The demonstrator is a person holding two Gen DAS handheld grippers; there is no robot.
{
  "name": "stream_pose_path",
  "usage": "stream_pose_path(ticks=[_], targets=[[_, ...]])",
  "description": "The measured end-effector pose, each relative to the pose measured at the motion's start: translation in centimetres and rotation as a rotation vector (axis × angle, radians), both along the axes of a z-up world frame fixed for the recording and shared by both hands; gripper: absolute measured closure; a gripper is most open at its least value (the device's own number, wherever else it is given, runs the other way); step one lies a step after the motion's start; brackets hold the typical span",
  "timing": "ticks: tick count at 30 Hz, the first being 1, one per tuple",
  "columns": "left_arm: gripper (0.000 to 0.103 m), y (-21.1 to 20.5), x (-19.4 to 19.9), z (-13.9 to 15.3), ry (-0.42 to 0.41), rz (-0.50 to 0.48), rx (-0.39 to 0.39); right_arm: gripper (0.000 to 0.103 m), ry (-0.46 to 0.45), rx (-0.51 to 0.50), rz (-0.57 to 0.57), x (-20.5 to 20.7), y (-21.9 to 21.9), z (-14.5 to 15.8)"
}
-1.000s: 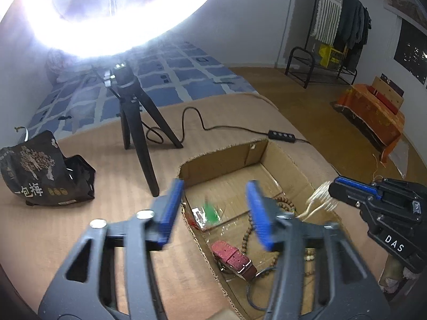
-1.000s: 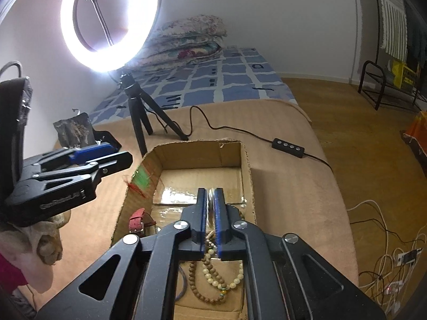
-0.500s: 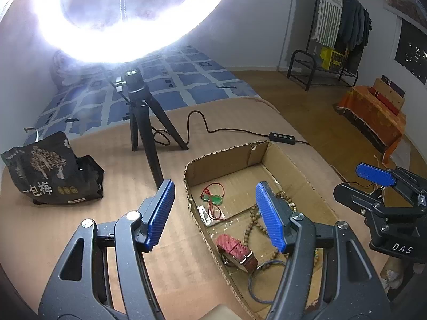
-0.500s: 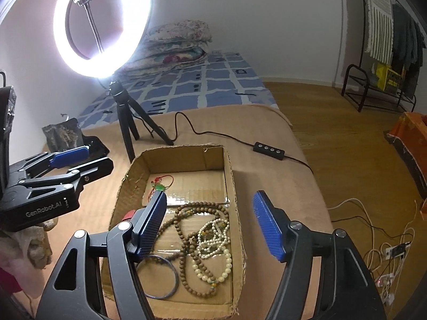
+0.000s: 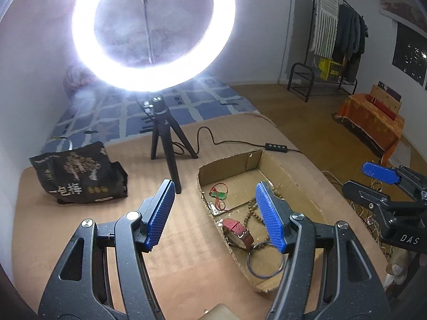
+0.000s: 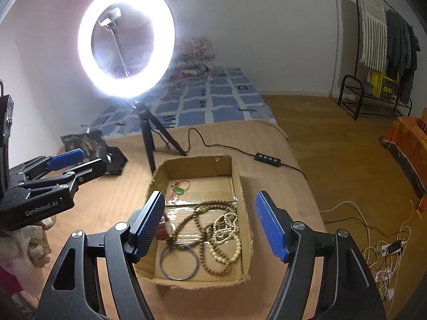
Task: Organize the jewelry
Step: 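Withdraw both open tools up from the box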
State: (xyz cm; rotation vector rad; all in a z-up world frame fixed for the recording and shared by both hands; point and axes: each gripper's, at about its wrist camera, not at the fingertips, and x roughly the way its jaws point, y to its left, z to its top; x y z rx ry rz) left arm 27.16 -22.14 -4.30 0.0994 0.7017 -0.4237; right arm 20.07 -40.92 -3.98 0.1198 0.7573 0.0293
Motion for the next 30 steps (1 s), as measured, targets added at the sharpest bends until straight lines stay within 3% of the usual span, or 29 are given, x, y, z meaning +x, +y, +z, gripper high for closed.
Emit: stream_pose_path(ticks=[15, 18, 21, 30], targets=[[0.037, 6.7, -7.9, 6.0, -0.094, 0.052, -0.032, 0.033, -0.101, -0.005, 0.022, -6.7, 2.7, 5.9], [0.036, 7.9, -9.5, 6.6, -0.101, 0.058, -0.033, 0.033, -0.110, -0.003, 0.027, -8.0, 3.2, 6.8], [0.025, 9.9, -11.5, 7.4, -0.116, 0.073, -0.038, 0.032, -0.123, -0.008, 0.035, -9.3, 3.6, 7.8], [0.024, 15.4, -15.5, 7.8, -0.114, 0.117, -0.042, 0.032, -0.141, -0.019, 0.086, -13.0, 5.5, 9.1]])
